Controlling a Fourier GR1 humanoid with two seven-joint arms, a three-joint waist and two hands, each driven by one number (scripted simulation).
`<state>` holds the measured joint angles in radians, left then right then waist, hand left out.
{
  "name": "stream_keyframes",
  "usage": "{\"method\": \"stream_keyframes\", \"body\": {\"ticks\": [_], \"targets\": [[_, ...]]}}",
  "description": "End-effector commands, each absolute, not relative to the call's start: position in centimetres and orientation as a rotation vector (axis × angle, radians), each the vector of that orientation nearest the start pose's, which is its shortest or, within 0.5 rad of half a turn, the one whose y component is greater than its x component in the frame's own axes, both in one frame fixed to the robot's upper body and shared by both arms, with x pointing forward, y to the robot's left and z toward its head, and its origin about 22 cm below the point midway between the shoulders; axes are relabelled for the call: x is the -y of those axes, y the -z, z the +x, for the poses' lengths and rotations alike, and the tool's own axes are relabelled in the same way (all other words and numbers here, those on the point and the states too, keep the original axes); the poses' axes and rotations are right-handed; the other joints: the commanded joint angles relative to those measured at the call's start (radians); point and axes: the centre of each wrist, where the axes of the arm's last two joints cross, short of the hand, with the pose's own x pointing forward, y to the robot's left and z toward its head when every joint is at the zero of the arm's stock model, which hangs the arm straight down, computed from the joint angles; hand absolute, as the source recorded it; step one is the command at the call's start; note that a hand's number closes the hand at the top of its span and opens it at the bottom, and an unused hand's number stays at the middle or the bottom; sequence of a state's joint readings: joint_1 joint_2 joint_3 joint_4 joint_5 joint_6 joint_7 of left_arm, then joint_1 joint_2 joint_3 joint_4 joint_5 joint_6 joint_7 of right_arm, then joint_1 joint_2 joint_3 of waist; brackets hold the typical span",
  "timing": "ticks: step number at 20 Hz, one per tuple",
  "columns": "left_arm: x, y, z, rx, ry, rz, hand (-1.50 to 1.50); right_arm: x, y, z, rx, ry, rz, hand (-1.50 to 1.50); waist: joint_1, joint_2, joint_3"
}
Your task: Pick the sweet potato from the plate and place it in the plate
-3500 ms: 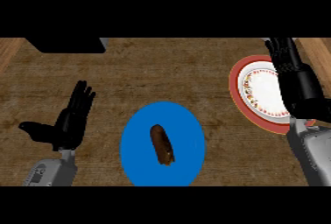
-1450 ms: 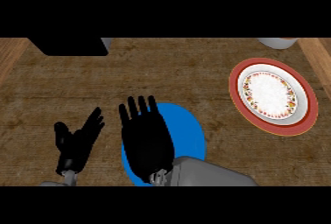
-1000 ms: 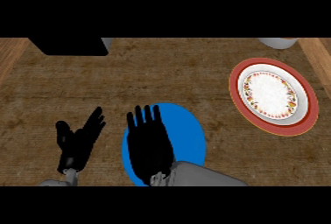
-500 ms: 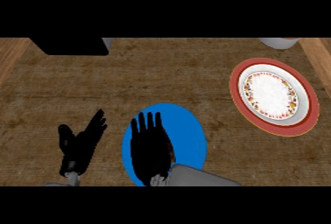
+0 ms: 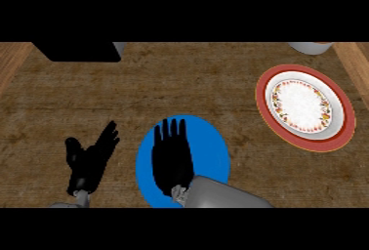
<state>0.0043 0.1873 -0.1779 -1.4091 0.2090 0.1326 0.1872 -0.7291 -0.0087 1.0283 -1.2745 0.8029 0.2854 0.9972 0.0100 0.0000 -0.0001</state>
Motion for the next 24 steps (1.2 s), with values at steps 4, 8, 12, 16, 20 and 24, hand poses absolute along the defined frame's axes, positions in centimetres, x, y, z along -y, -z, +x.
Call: {"method": "stream_keyframes", "body": {"ticks": [4,8,12,16,20,24], "targets": [[-23.4,3.6,23.6,1.19,0.033,-0.001,0.0,-2.4,-3.4,24.0,0.994,-1.675,-1.033,-1.5,0.002,0.001,0.0],[-25.7,2.2,23.9,1.19,-0.001,-0.003,0.0,-1.5,-0.4,24.6,0.945,-1.695,-1.039,-1.5,0.007,0.002,0.0],[-23.1,3.8,22.6,1.182,0.032,-0.017,0.0,-2.1,-0.9,25.0,0.913,-1.82,-1.059,1.5,0.01,0.002,0.0],[-23.5,5.2,23.2,1.189,0.019,-0.003,0.0,-1.7,-0.9,25.1,0.959,-1.848,-1.071,1.5,-0.005,0.001,0.0],[-23.6,1.9,23.7,1.179,0.032,-0.016,0.0,-2.5,-1.2,24.3,1.003,-1.857,-1.111,1.5,0.013,0.001,0.0],[-23.3,4.6,22.8,1.177,0.013,-0.001,0.0,-2.3,-3.1,25.2,1.224,-1.571,-1.149,1.5,0.002,0.001,0.0]]}}
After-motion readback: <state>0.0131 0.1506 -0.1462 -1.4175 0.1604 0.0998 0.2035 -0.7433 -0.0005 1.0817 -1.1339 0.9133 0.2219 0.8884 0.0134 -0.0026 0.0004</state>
